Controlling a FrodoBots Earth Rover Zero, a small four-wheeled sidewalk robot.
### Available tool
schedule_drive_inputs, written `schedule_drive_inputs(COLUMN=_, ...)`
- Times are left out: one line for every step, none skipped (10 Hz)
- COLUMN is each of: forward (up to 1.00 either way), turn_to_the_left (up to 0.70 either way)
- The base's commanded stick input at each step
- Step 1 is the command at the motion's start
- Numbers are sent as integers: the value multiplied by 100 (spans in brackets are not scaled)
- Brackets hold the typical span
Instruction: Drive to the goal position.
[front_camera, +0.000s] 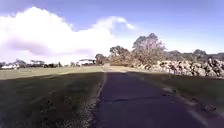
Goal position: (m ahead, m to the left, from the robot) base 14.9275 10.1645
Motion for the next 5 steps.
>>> schedule_drive_inputs(forward=70, turn_to_the_left=-14)
schedule_drive_inputs(forward=70, turn_to_the_left=-14)
schedule_drive_inputs(forward=70, turn_to_the_left=-14)
schedule_drive_inputs(forward=70, turn_to_the_left=0)
schedule_drive_inputs(forward=70, turn_to_the_left=0)
